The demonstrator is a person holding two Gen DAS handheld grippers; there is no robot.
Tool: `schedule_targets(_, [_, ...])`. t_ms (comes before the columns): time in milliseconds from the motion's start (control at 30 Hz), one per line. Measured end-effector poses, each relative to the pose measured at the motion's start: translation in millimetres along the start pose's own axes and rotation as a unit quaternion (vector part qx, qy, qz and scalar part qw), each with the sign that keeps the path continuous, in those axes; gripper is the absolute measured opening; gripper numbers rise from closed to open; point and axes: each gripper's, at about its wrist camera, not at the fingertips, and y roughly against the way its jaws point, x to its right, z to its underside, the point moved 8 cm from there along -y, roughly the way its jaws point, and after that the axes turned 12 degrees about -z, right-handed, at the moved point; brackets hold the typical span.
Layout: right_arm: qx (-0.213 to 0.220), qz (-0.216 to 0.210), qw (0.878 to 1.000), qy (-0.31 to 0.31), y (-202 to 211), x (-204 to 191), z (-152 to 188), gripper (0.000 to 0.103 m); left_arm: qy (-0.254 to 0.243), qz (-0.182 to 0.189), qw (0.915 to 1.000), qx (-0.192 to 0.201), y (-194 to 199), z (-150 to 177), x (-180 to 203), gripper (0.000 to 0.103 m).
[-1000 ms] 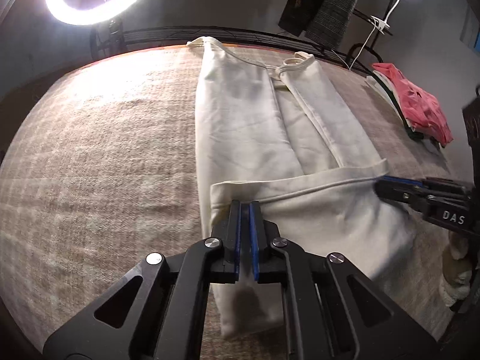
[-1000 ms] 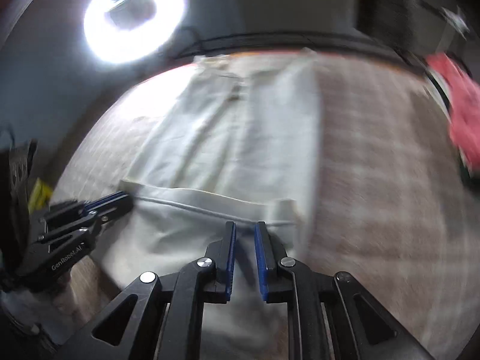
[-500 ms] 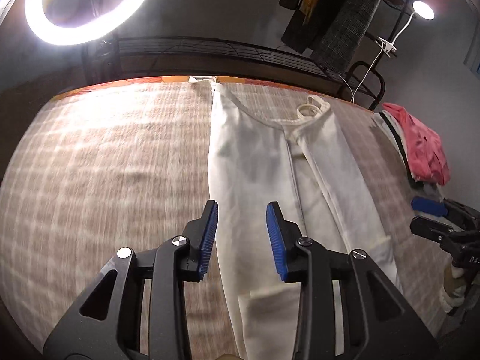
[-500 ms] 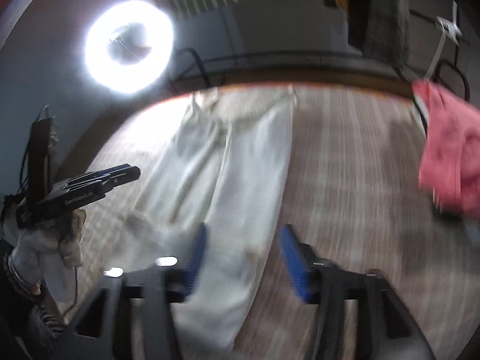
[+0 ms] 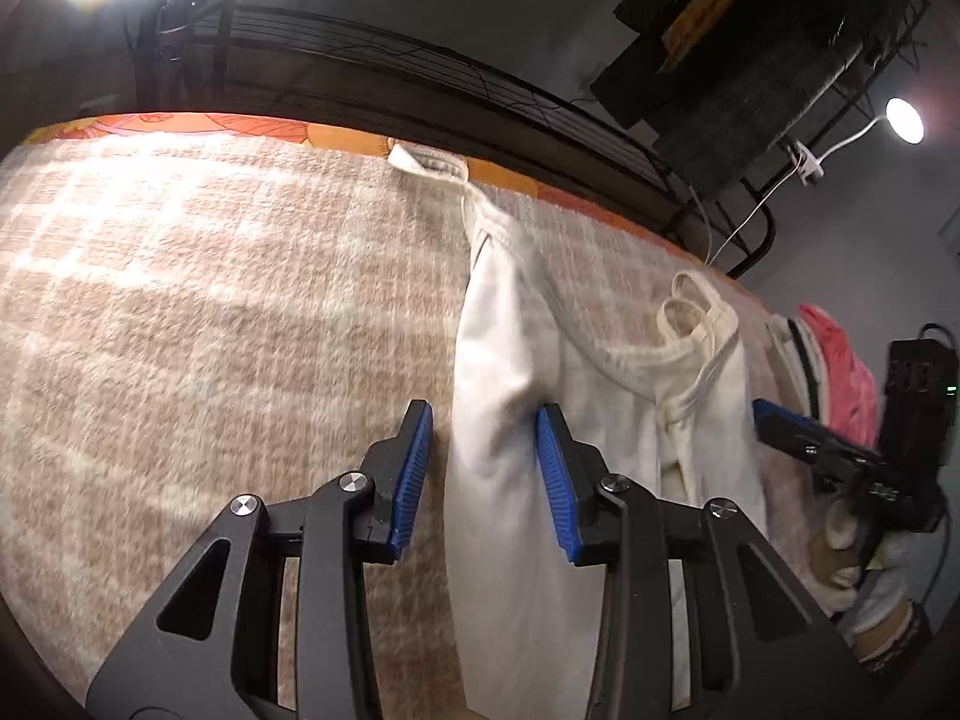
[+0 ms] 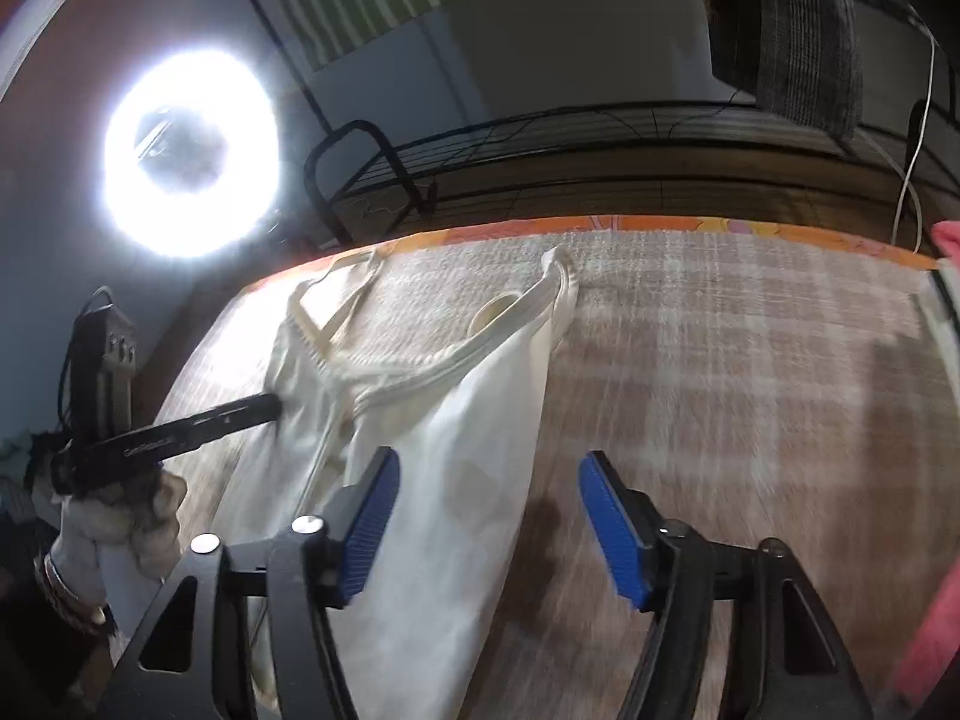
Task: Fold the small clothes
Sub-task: 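Grasp the camisole strap with the left tool while the right tool grasps the neckline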
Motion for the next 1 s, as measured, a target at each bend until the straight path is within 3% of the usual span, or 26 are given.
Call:
schedule_targets(33, [-0.002,-0.008,1.000,-0.007,-6,3,-2,0.054,-0.001,0.001,1.0000,0.001,-1,-3,0,0.036])
schedule_targets(67, [-0.004,-0.014,1.000,-0.017,-11,7,-4,0.042,-0.004,-0.001,1.0000,0.005,-3,-5,1,0.035])
schedule_targets(100, [-0.006,-0.020,0.999,-0.025,-14,9,-5,0.029,-0.005,-0.002,1.0000,0.008,-5,-6,1,0.022])
schedule_targets(133, [-0.007,-0.029,0.999,-0.035,-18,12,-6,0.026,-0.008,0.000,0.9999,0.007,-7,-6,3,0.012])
schedule_targets(200, [-0.002,-0.033,0.999,-0.038,-20,14,-7,0.006,-0.008,-0.009,0.9999,0.012,-10,-7,3,0.008])
schedule_targets(333, [-0.004,-0.014,0.999,-0.035,-20,22,-10,0.003,-0.025,-0.040,0.9984,0.033,-5,-1,1,0.008])
schedule_targets(433, [-0.003,0.018,1.000,-0.024,-20,26,-14,0.001,-0.026,-0.044,0.9981,0.035,-5,-1,2,0.008])
schedule_targets(467, [-0.003,0.032,0.999,-0.019,-18,28,-16,0.002,-0.022,-0.042,0.9983,0.033,-4,-2,1,0.013])
schedule_targets(500, [-0.003,0.033,0.999,-0.017,-16,28,-18,0.006,-0.016,-0.039,0.9987,0.029,-4,-3,0,0.024])
schedule_targets(567, [-0.003,0.006,1.000,-0.023,-13,28,-22,0.013,0.003,-0.015,0.9995,0.026,0,-8,-1,0.037])
schedule_targets(600, [0.002,-0.007,1.000,-0.026,-9,29,-24,0.033,0.010,-0.008,0.9995,0.029,2,-11,-2,0.040])
schedule_targets(667, [0.014,-0.017,0.999,-0.029,-4,31,-30,0.045,0.023,0.000,0.9992,0.033,2,-20,-2,0.044])
schedule_targets(767, [0.011,-0.049,0.998,-0.039,-8,30,-36,0.044,0.025,0.016,0.9995,0.014,-8,-28,1,0.045])
schedule_targets(867, [-0.006,-0.042,0.998,-0.037,-23,31,-36,0.041,0.036,0.017,0.9992,0.005,-20,-31,0,0.044])
schedule_targets(933, [-0.008,-0.048,0.998,-0.047,-34,32,-37,0.034,0.038,0.007,0.9992,0.012,-25,-37,-2,0.025])
schedule_targets(967, [-0.005,-0.050,0.997,-0.051,-35,34,-38,0.025,0.037,-0.001,0.9993,0.009,-29,-37,-3,0.004])
schedule_targets(1000, [-0.005,-0.053,0.997,-0.055,-37,36,-40,0.012,0.039,0.002,0.9992,0.007,-32,-39,-3,0.003])
